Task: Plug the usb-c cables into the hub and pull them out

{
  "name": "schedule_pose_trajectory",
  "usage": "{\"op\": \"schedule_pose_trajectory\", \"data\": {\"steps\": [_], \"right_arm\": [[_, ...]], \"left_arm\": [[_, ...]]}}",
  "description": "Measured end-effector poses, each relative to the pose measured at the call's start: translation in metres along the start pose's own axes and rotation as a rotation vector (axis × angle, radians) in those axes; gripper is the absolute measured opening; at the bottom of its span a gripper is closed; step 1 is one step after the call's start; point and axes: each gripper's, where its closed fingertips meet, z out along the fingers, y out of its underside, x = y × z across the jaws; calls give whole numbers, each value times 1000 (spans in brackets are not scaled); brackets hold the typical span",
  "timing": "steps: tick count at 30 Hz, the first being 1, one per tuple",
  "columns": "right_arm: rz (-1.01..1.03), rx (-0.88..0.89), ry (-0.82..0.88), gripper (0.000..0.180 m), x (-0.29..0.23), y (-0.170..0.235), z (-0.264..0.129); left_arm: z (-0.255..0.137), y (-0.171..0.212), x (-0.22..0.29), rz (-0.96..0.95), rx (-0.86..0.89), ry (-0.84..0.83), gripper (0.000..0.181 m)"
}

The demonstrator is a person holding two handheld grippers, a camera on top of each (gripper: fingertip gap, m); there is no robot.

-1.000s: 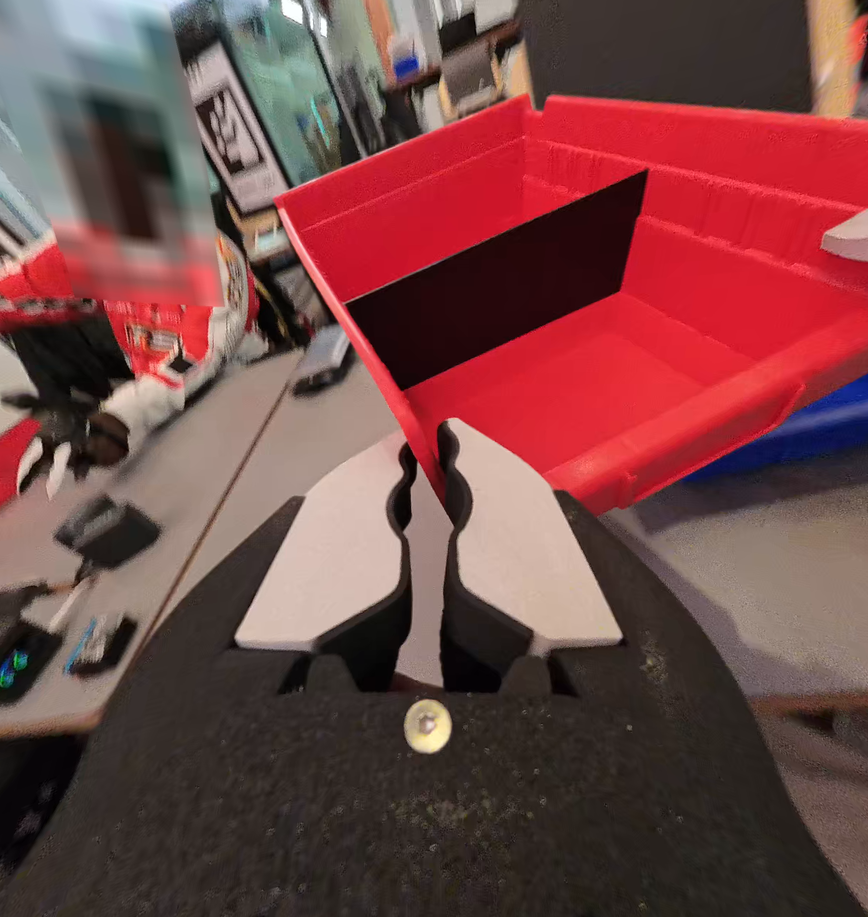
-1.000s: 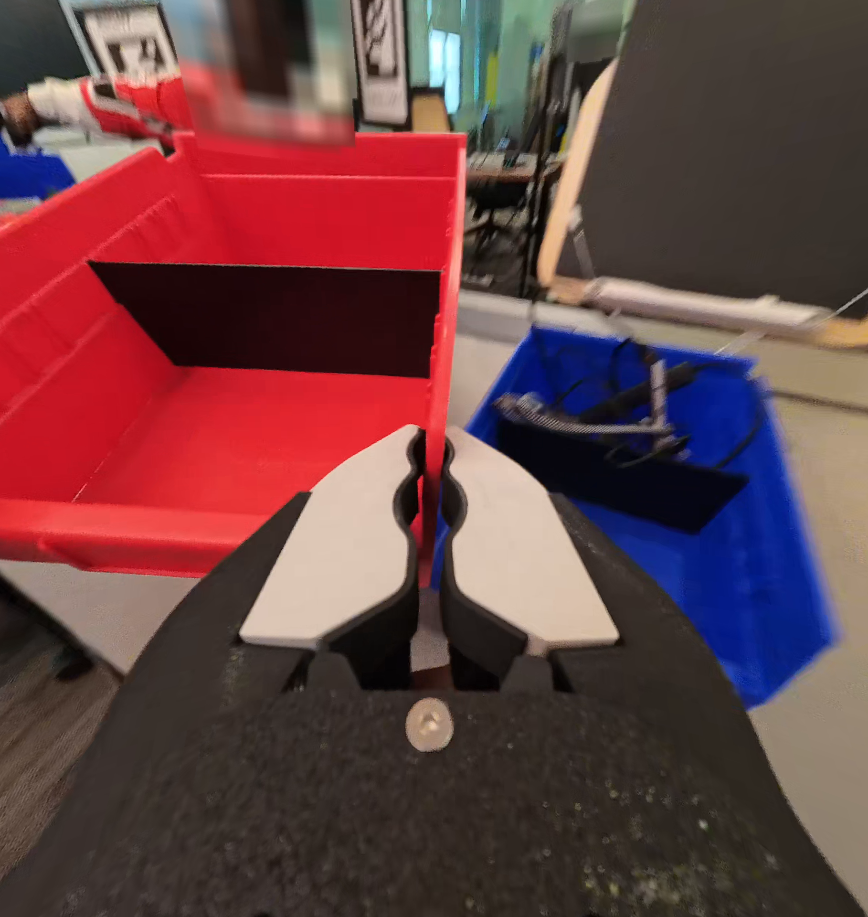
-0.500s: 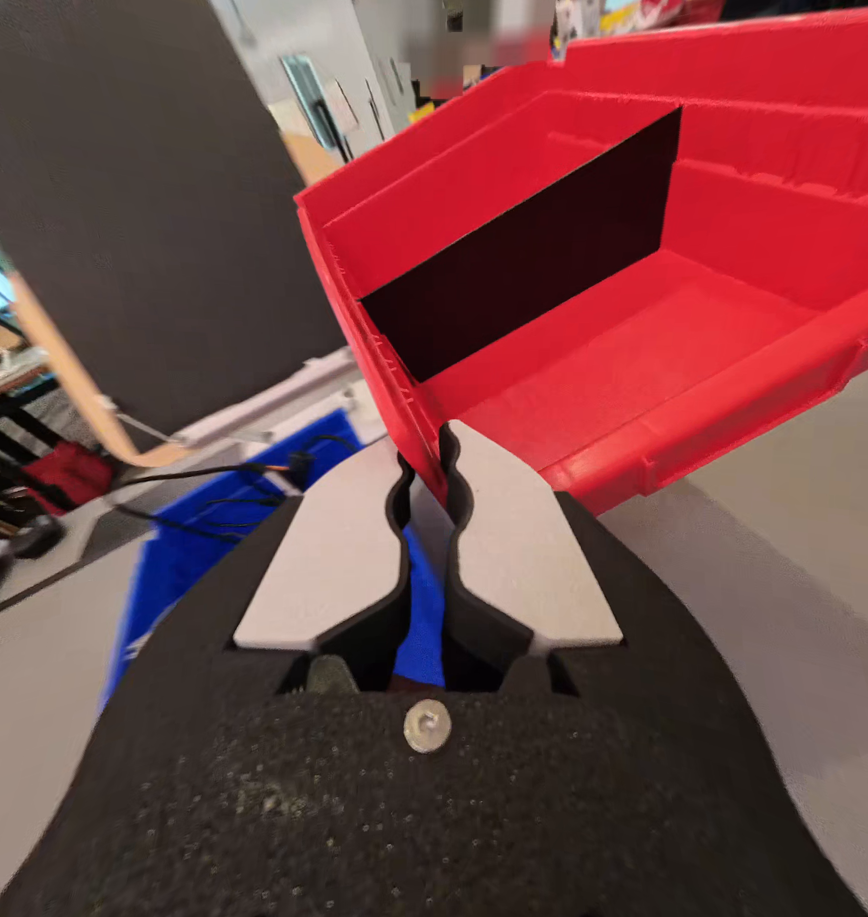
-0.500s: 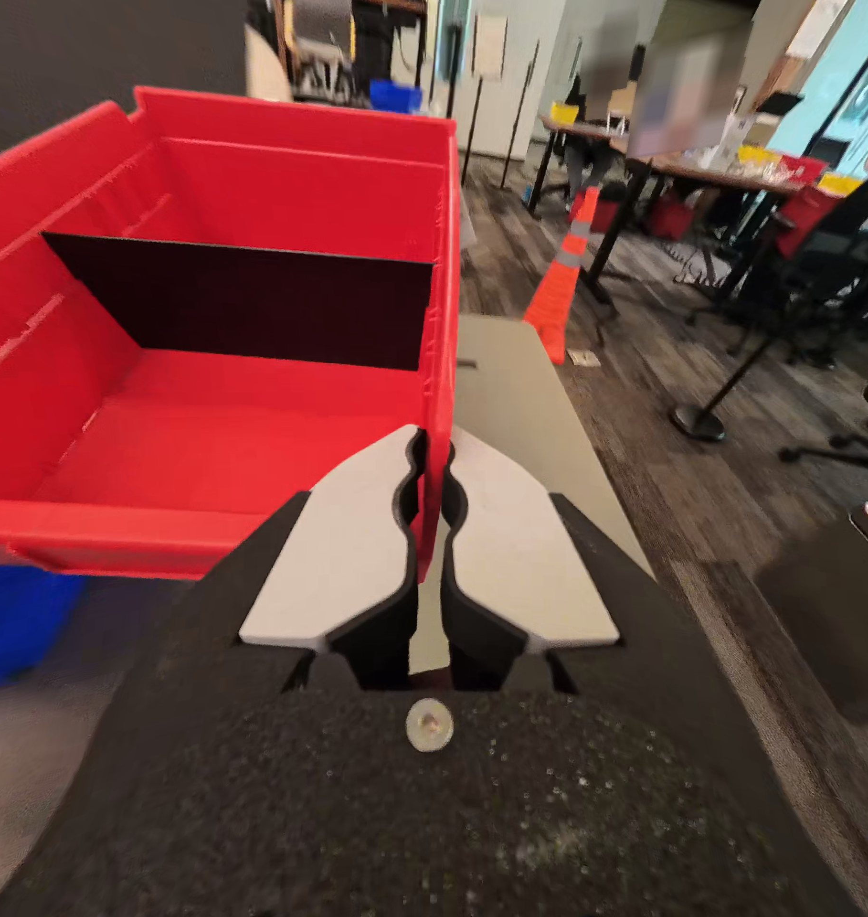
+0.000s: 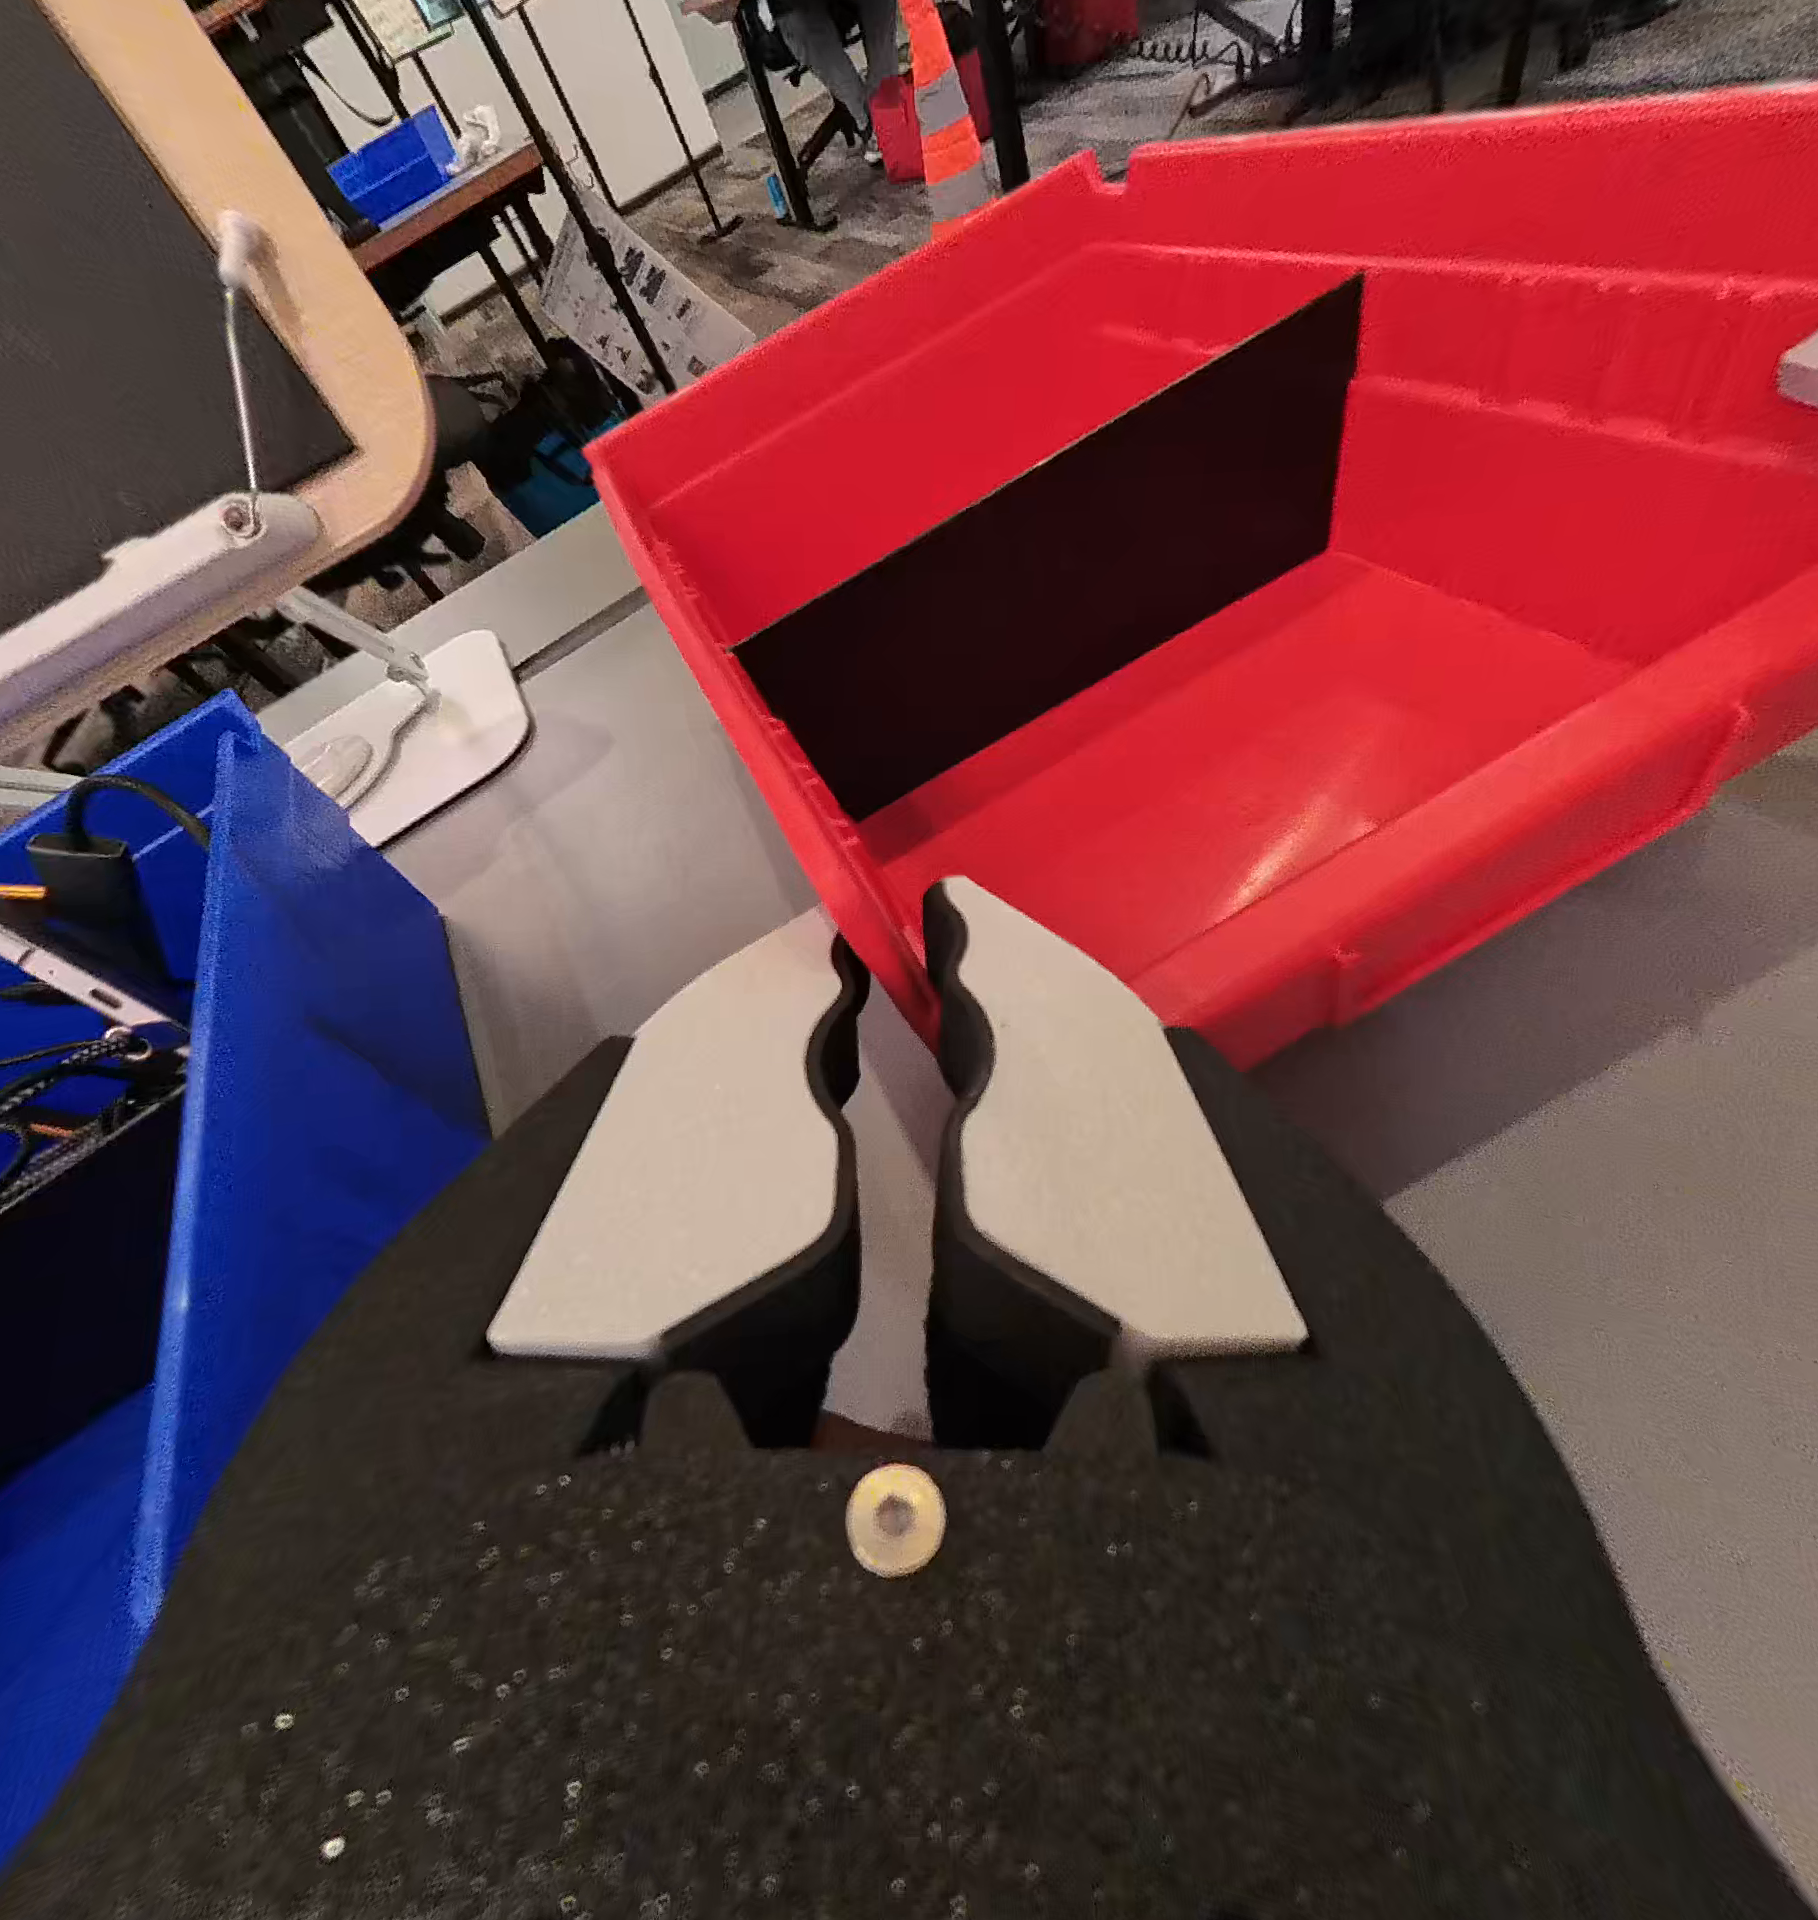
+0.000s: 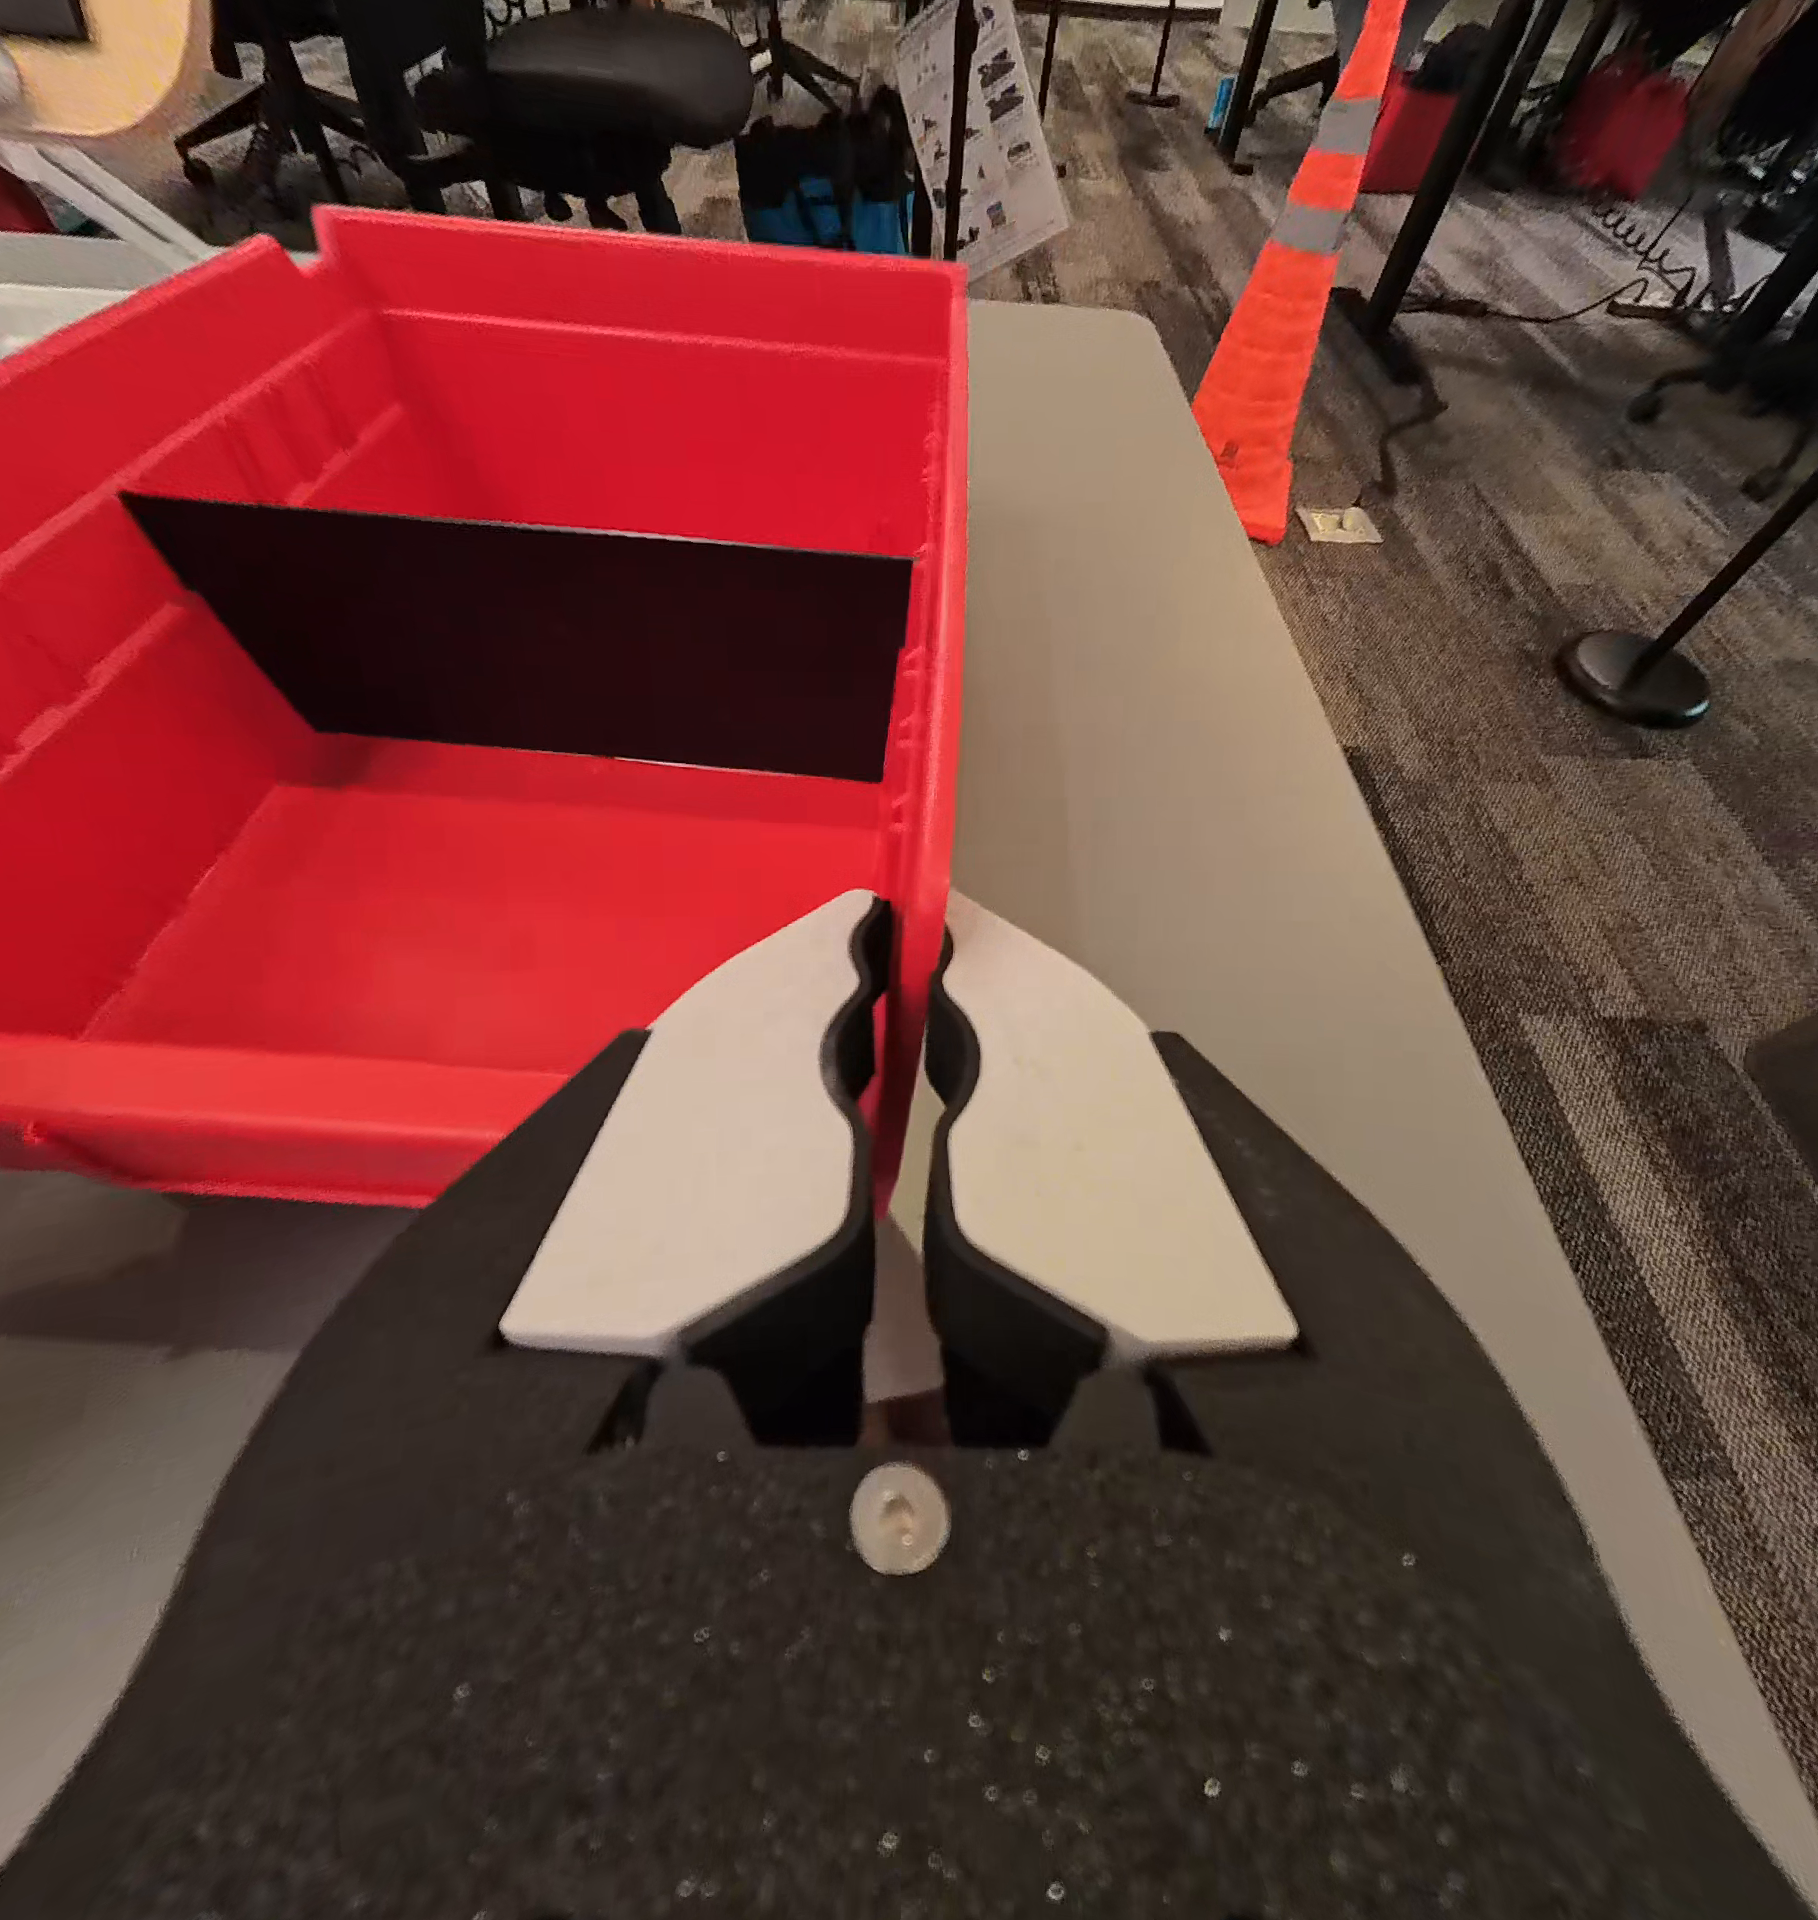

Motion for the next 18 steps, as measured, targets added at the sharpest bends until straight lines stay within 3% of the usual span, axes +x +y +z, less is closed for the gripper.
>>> {"op": "schedule_pose_trajectory", "data": {"steps": [8,12,15,18], "right_arm": [[46,-55,12,5,3,13,7],[-36,-30,76,22,15,7,0],[-57,10,105,37,25,-10,-19],[15,93,76,37,15,-43,-41]], "left_arm": [[-2,12,14,-50,-21,79,14],[-31,-2,15,-96,54,197,25],[-73,-10,-14,-110,126,244,28],[-103,10,-73,-222,79,188,29]]}}
